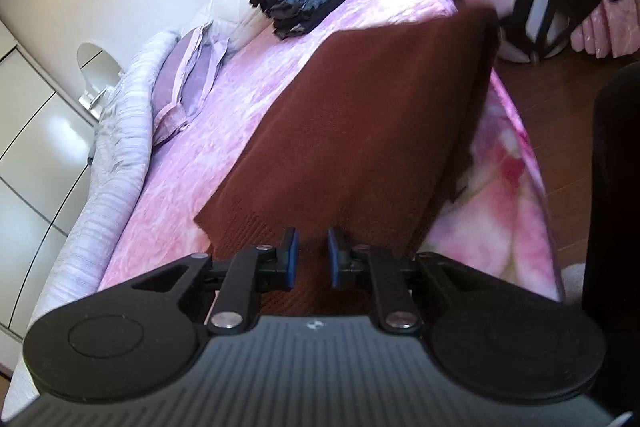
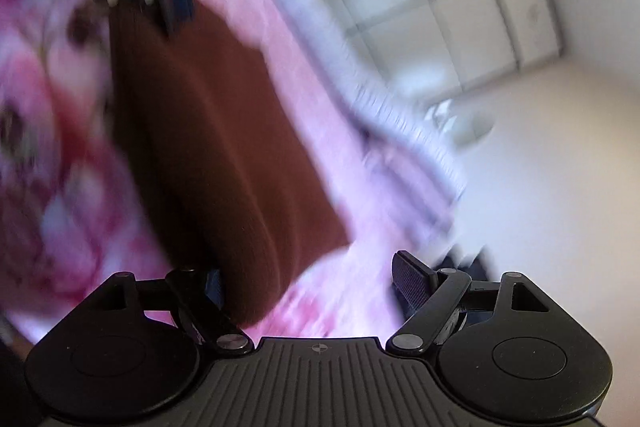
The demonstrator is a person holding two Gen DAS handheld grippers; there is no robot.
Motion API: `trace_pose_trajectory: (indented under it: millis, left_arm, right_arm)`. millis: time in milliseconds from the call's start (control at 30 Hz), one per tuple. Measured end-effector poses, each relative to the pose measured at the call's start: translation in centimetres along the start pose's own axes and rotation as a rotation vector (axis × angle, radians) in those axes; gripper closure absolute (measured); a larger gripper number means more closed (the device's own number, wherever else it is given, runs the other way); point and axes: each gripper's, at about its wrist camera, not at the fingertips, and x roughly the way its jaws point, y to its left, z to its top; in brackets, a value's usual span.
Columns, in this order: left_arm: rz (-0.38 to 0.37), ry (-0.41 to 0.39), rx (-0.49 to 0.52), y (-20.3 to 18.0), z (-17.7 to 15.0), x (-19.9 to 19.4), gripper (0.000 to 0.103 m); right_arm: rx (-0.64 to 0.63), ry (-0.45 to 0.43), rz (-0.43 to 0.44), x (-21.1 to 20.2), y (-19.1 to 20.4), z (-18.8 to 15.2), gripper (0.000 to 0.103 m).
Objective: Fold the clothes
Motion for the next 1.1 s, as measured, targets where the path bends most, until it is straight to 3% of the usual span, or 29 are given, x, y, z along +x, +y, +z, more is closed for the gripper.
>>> trace_pose_trajectory:
  millis: [100,267,367,433,533,633,667,733,900,1033,1100]
  left_arm:
    - [0.005,0.015,0.045,-1.1,0.6,0.4,0.103]
    - [0.021,0.017,0.054,-2.0,0.4,0.9,0.103]
    - [0.012,0.027,0.027,-1.5,0.6,0.9,0.103]
    - [0.01,0.038,0.027,-1.4,0.7,0.9,0.103]
    - [0.006,0.049,0.006,-1.0,0.9,0.6,0.103]
    - [0.007,0.051,-0.037,-0.4,1.1,-0.2,0.102]
    - [0.014,0.043,-0.06,0.0,1.2,-0.8,0.099]
    - [0.028,0.025,-0.102,0.5,1.2,-2.0,0.084]
    - [0.016,0.015,-0.168,0.6,1.2,-3.0,0.08]
    - [-0.015,0.044,-0.218,0.6,1.1,-1.4,0.084]
    - [-0.016,0.046,-0.231,0.5,1.1,-0.7,0.085]
  right_arm:
    - [0.162,0.006,0.029,1.0,-0.3,-1.7,0.023]
    - [0.582,0.049,0.194,2.3,-4.5,-4.2,0.022]
    - [0.758,0.074,0.293,2.7,-6.2,-5.1,0.022]
    - [0.792,0.091,0.296,2.0,-6.6,-4.6,0.022]
    - [0.707,0.067,0.246,-1.0,-5.4,-2.7,0.022]
    - [0.642,0.1,0.218,-3.3,-4.1,-2.3,0.022]
    - [0.644,0.11,0.209,-4.1,-3.9,-2.5,0.022]
    - [0.652,0.087,0.192,-5.9,-3.4,-3.0,0.022]
    - [0.512,0.006,0.159,-8.4,-1.1,-2.5,0.022]
    - [0.604,-0.054,0.191,-8.3,-1.8,-1.5,0.023]
    - [0.672,-0.085,0.216,-7.9,-2.9,-0.6,0.029]
